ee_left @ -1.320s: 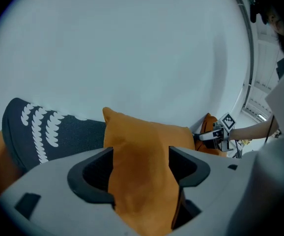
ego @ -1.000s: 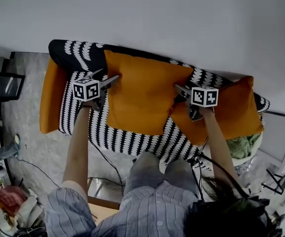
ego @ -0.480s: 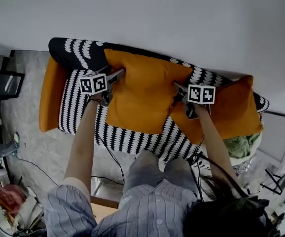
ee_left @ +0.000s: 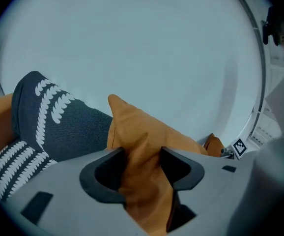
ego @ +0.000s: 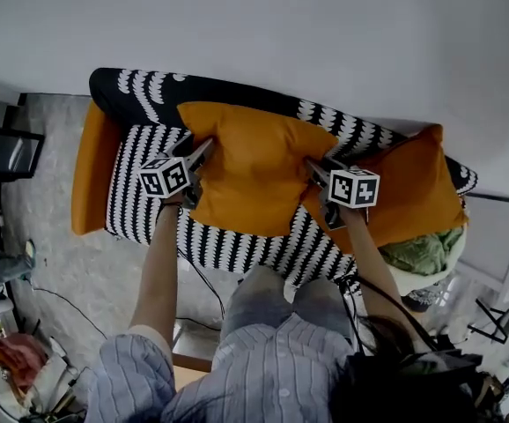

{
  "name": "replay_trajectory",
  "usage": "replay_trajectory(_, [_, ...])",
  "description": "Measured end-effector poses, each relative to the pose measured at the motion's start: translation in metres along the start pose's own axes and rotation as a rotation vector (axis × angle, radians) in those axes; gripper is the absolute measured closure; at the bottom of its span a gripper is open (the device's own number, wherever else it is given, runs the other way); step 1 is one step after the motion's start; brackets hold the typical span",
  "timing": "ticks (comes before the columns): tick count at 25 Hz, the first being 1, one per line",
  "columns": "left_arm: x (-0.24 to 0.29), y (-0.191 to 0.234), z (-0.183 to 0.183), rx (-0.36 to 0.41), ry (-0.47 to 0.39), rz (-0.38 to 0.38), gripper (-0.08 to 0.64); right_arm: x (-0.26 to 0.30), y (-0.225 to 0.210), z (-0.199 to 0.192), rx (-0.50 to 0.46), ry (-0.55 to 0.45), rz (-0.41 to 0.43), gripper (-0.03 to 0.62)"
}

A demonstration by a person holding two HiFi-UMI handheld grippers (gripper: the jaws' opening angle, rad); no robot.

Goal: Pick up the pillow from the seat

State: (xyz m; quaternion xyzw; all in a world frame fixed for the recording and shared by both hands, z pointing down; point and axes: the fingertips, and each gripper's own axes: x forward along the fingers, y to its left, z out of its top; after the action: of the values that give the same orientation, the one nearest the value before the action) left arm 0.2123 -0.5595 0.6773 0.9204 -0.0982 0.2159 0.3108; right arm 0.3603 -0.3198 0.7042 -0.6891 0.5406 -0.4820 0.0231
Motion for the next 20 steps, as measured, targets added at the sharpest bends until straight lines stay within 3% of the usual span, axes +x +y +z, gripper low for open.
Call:
replay_trajectory(6, [-0.039,-0.016,-0.004,0.070,-0.002,0.006,0.318,-0.028,0.034,-0.016,-0.027,-0.029,-0.017,0.466])
replay_trajectory(20, [-0.113,-0.050,-0.025,0.110,-0.028,-0.021,0.328,-0.078,0.078,-0.057,-0.021,-0.058,-0.036,0.469])
